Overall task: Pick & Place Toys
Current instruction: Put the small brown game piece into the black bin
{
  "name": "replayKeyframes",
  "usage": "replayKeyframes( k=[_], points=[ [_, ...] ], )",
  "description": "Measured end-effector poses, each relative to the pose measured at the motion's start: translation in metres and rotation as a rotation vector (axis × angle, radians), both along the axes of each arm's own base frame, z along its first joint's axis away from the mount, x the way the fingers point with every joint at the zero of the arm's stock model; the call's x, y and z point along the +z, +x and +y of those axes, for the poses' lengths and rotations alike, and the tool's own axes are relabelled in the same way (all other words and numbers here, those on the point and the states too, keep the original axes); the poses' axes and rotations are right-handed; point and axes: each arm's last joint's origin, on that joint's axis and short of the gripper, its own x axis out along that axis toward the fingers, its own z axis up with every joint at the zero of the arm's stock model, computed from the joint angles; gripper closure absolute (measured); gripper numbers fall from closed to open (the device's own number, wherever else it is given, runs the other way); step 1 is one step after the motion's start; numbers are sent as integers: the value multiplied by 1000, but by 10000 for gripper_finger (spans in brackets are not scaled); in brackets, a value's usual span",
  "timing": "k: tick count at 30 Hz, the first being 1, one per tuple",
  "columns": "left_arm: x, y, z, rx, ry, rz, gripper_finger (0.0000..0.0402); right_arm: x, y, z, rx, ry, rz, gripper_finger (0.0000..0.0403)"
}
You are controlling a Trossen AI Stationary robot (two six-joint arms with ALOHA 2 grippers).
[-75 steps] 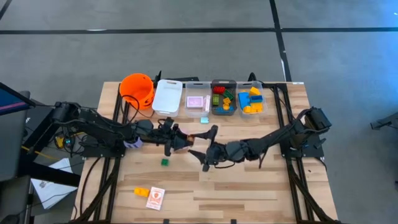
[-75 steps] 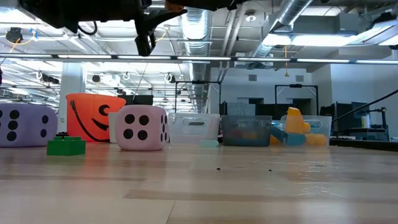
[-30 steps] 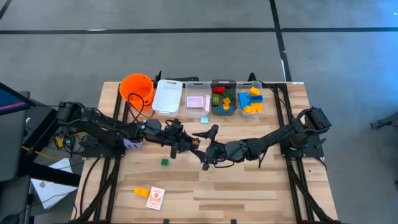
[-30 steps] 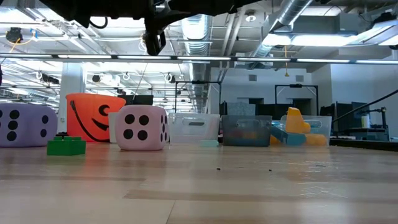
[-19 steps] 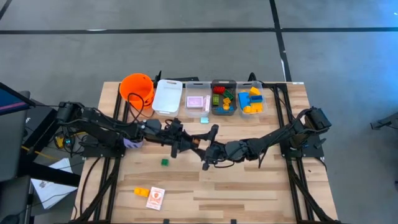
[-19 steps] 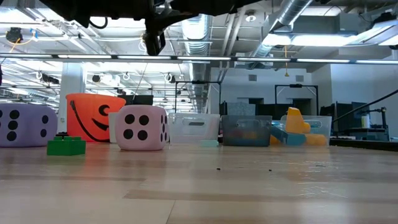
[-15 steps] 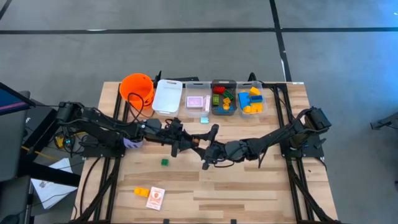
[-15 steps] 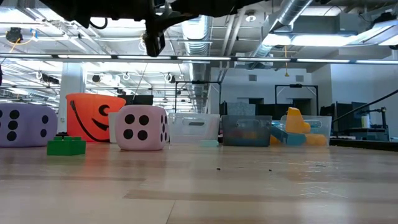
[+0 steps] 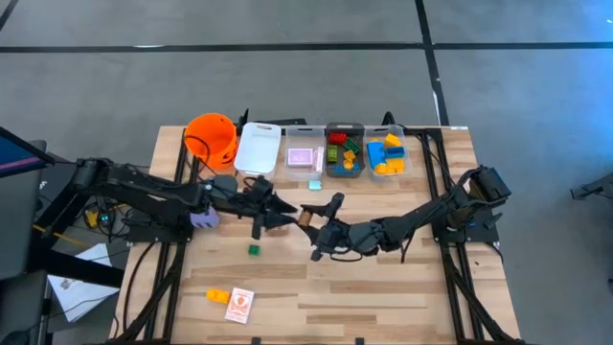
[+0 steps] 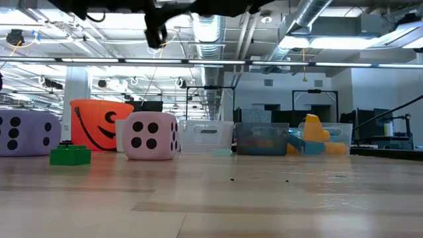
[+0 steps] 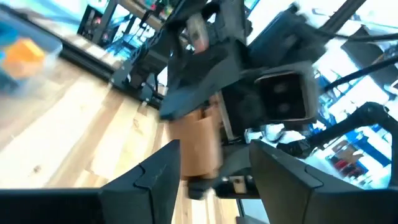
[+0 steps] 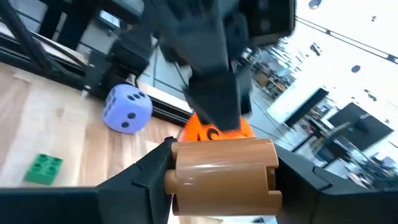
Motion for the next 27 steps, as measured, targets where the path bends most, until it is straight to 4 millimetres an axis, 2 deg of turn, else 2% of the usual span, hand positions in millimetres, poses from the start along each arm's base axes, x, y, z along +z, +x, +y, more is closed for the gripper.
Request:
replayKeyframes(
  k=[3,7,9,12,15,19,24,27],
  points=[
    [10,-19,5,10,53,43,224,0,-3,2,-67,-6,-3,205],
    [22,-46,8,60,128,73,231,1,-8,3,-262,-20,-10,190],
    [26,-58,9,88,171,88,234,2,-10,-2,-351,-18,-9,185],
    [29,-72,9,125,234,111,238,2,-14,-18,-387,29,7,194],
    [29,-81,8,158,280,137,241,0,-18,-52,-388,144,26,206],
    [27,-84,7,159,314,167,243,-3,-25,-116,-474,278,89,206],
    [22,-81,6,156,349,201,242,-6,-34,-196,-511,503,61,171],
    [18,-77,7,177,363,232,245,-16,-41,-235,-525,654,40,170]
  ],
)
